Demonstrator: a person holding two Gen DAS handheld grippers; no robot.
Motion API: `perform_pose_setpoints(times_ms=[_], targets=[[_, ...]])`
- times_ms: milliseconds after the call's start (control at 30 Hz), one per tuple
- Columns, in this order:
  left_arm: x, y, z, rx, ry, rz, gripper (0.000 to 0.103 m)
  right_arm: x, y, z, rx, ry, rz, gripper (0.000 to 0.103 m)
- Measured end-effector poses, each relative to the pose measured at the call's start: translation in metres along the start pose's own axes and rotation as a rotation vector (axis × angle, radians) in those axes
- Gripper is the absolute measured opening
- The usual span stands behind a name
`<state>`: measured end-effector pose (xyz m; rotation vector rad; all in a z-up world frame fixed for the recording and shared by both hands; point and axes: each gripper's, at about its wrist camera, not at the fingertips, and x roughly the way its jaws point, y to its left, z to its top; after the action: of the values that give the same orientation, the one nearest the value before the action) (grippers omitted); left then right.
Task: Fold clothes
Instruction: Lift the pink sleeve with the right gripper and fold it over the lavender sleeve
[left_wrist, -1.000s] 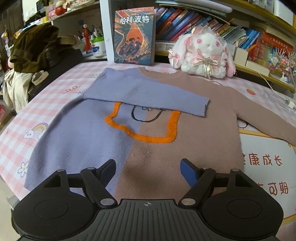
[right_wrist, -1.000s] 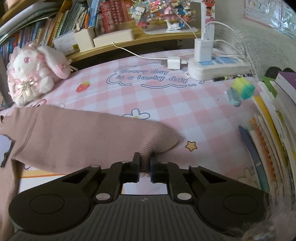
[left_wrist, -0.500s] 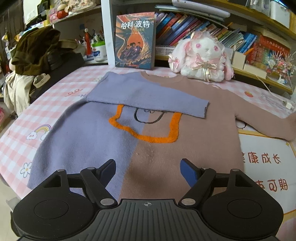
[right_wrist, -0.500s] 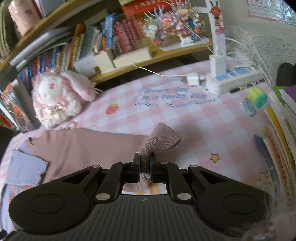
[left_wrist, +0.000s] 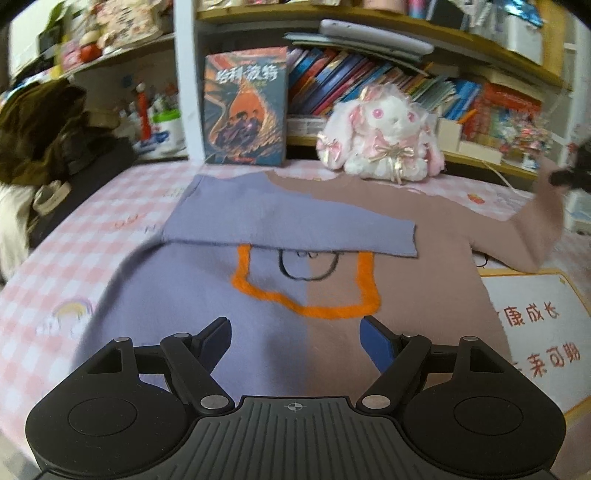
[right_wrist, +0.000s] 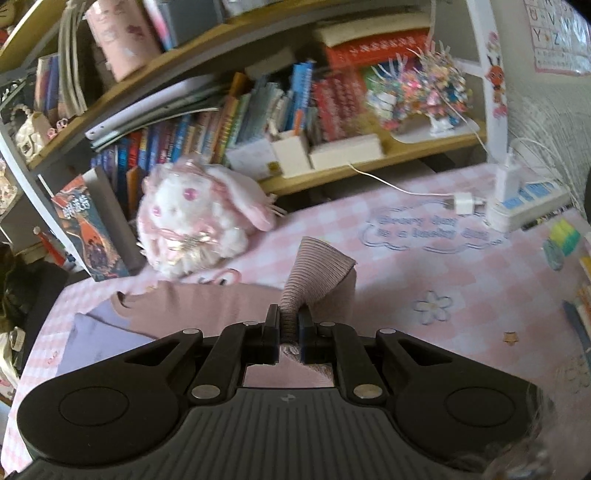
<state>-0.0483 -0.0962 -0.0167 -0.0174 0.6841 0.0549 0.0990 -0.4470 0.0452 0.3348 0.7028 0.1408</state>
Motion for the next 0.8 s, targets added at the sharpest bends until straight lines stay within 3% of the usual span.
perform_pose_setpoints(times_ms=[400,800], targets=[[0.008,0.094,0.015,0.066,-0.062,-0.111,0.079,0.019,0.150,-0.001,-0.085,-0.063,0.028,0.008],[0.011,0.145,0.020,0.076,-0.092,-0.168,0.079,0.048,0.252,-0.001,-0.132,-0.096,0.038,0.008]])
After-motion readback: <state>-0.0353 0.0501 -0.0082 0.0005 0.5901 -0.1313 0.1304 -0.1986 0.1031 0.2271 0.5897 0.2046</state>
